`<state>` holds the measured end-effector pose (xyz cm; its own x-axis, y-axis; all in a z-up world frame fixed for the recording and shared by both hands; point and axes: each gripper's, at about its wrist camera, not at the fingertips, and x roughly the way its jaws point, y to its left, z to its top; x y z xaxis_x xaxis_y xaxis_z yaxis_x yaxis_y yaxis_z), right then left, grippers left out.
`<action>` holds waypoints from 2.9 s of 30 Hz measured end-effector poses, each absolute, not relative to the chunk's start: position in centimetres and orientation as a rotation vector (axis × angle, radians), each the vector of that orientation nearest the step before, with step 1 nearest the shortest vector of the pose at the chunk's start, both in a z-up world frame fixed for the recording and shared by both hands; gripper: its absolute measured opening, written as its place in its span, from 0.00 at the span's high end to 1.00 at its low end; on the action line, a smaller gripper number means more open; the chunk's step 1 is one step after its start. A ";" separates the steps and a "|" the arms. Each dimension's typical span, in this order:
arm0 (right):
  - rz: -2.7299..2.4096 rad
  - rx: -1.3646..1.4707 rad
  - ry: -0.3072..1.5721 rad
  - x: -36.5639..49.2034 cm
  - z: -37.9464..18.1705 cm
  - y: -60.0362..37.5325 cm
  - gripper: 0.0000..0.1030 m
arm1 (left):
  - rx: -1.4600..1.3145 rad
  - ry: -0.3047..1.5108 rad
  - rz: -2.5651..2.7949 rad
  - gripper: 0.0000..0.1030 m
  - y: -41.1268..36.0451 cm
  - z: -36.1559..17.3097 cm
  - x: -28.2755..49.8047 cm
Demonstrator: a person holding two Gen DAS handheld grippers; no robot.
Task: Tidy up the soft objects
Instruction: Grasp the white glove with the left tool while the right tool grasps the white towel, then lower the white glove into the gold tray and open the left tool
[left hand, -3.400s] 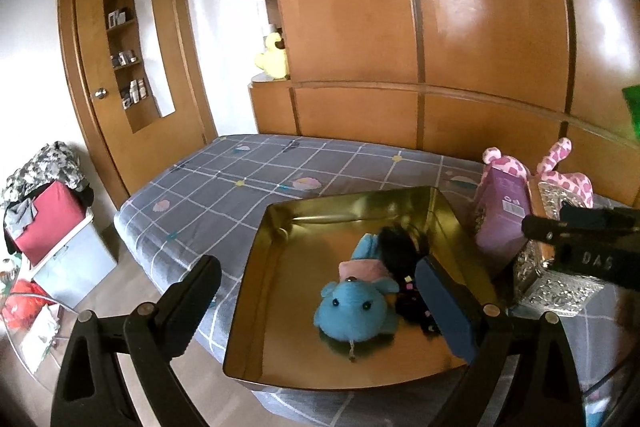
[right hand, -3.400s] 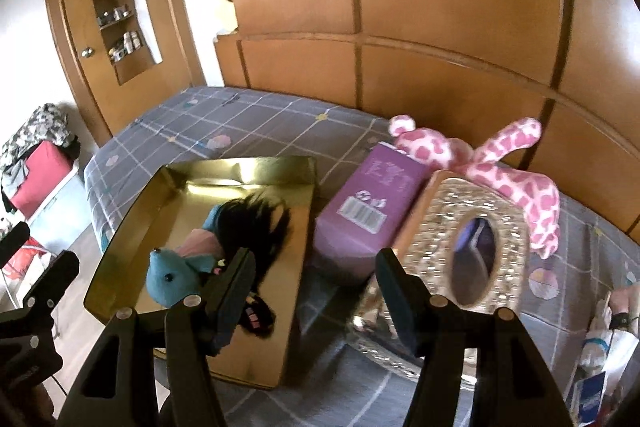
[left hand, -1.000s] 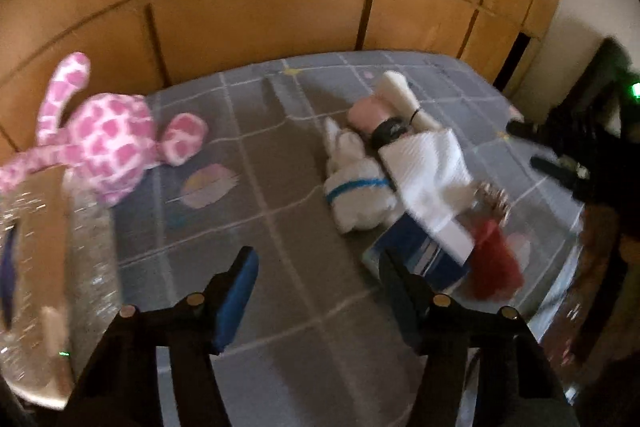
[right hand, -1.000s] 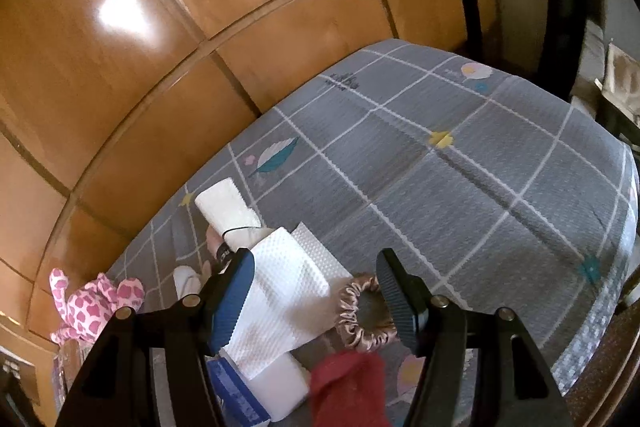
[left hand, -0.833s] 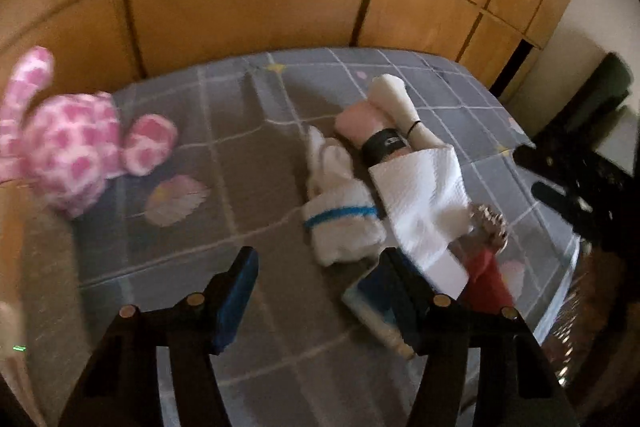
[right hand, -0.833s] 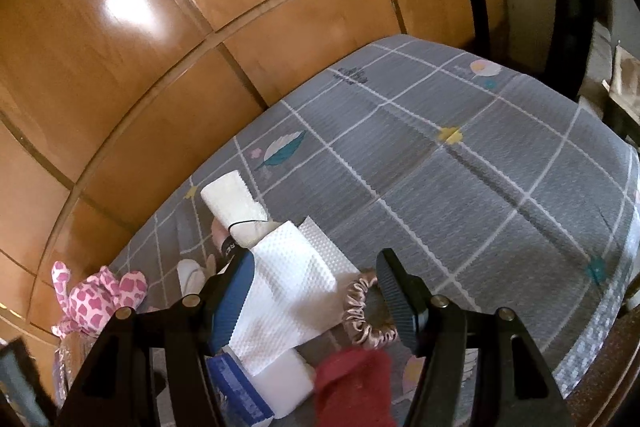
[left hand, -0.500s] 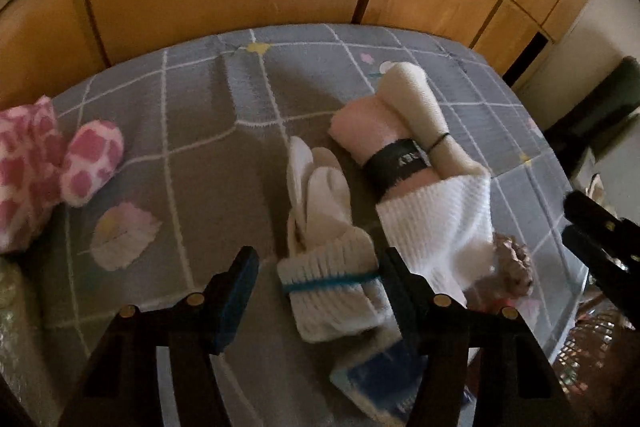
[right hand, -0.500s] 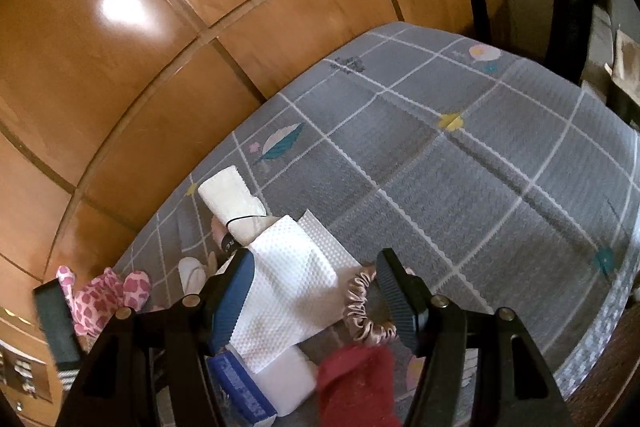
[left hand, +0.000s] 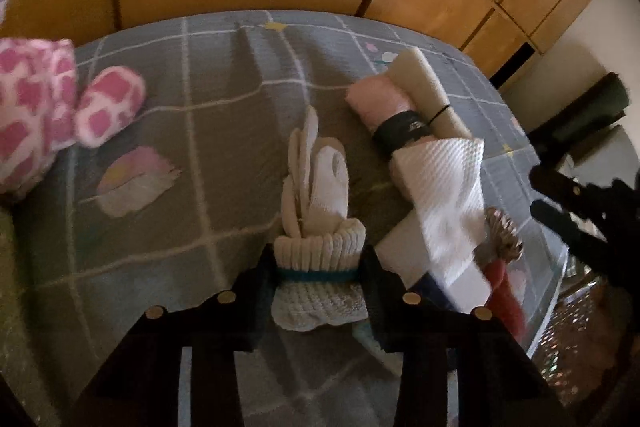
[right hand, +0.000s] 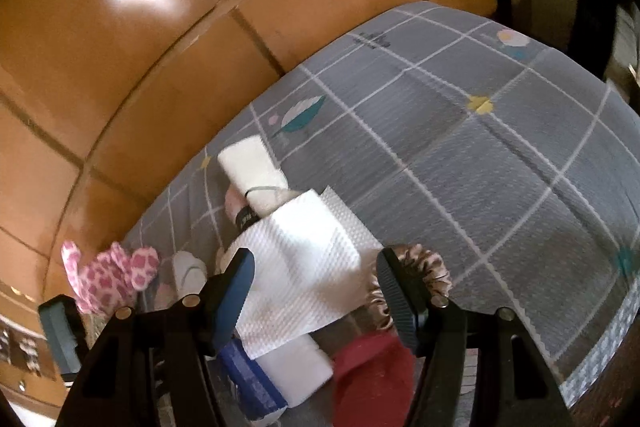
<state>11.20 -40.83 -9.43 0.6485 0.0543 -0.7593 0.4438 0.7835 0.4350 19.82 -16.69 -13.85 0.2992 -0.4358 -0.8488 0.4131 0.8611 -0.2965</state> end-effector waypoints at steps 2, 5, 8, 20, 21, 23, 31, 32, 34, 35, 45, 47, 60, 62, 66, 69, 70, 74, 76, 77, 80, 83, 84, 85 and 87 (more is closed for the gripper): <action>-0.246 0.598 0.883 11.8 -9.6 -40.2 0.38 | 0.000 1.127 -0.541 0.61 -15.9 -13.8 19.0; -0.242 0.483 0.938 13.0 -9.7 -38.9 0.38 | 0.045 1.103 -0.527 0.61 -15.1 -13.6 18.0; -0.247 0.290 0.979 15.3 -9.7 -37.5 0.38 | 0.061 1.091 -0.523 0.60 -14.5 -13.6 17.1; -0.194 0.226 1.209 17.7 -14.6 -37.9 0.67 | 0.066 1.095 -0.489 0.61 -14.3 -13.9 16.5; -0.194 0.218 1.201 17.6 -14.4 -37.8 0.72 | 0.072 1.088 -0.492 0.61 -14.1 -13.6 16.1; -0.186 0.235 1.196 17.4 -14.3 -38.0 0.77 | 0.084 1.065 -0.500 0.61 -14.1 -13.1 15.6; -0.161 0.497 1.202 16.2 -15.1 -41.8 0.69 | 0.003 1.027 -0.546 0.62 -12.4 -10.4 13.8; -0.160 0.500 1.200 16.1 -15.2 -41.9 0.69 | -0.007 1.016 -0.552 0.62 -12.1 -9.7 13.5; -0.163 0.493 1.199 15.9 -15.1 -42.1 0.69 | -0.024 0.997 -0.560 0.62 -11.5 -8.7 13.2; -0.164 0.474 1.202 16.0 -15.1 -41.9 0.69 | -0.036 0.989 -0.565 0.62 -11.1 -8.1 13.0; -0.209 0.265 1.216 15.5 -14.8 -38.5 0.80 | 0.006 0.921 -0.510 0.62 -9.1 -4.6 14.4; -0.186 0.269 1.207 15.6 -14.3 -38.0 0.86 | 0.009 0.897 -0.480 0.62 -8.1 -3.5 15.6; -0.115 0.241 1.182 16.0 -14.2 -36.2 0.88 | -0.174 0.798 -0.146 0.62 6.4 2.2 23.6; -0.120 0.241 1.173 15.9 -14.1 -36.3 0.88 | -0.208 0.802 -0.075 0.62 9.5 1.9 24.2; -0.123 0.235 1.171 15.8 -13.8 -36.3 0.88 | -0.262 0.806 0.042 0.62 15.1 1.5 24.2; -0.122 0.228 1.169 16.3 -14.0 -36.3 0.88 | -0.278 0.801 0.125 0.62 19.6 1.0 23.4; -0.121 0.225 1.170 16.0 -13.7 -36.4 0.88 | -0.285 0.801 0.158 0.62 21.2 0.8 22.8; -0.122 0.201 1.175 15.7 -13.7 -35.9 0.88 | -0.316 0.808 0.245 0.62 25.8 -0.8 19.3; -0.123 0.197 1.173 15.8 -13.6 -35.8 0.88 | -0.330 0.815 0.272 0.62 27.2 -1.8 17.8; -0.123 0.196 1.171 15.8 -13.6 -35.8 0.88 | -0.339 0.826 0.284 0.62 28.1 -2.8 16.5; -0.101 0.207 1.137 15.5 -12.9 -35.7 0.88 | -0.352 0.834 0.299 0.62 29.6 -4.7 12.7; -0.069 0.243 1.100 15.0 -12.1 -35.6 0.88 | -0.375 0.834 0.328 0.62 30.8 -6.5 9.1; -0.056 0.256 1.088 14.8 -11.8 -35.5 0.89 | -0.378 0.835 0.339 0.61 31.3 -6.9 8.2; -0.039 0.272 1.075 14.6 -11.5 -35.3 0.89 | -0.380 0.836 0.352 0.59 31.7 -7.4 7.5; -0.010 0.298 1.056 14.1 -11.0 -35.0 0.89 | -0.385 0.841 0.392 0.56 32.7 -8.4 5.8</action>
<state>14.15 -35.04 -11.01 0.4962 0.1344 -0.8578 0.1502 0.9598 0.2372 5.82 32.66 -8.37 0.6044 0.1807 -0.7759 -0.4780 0.8614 -0.1716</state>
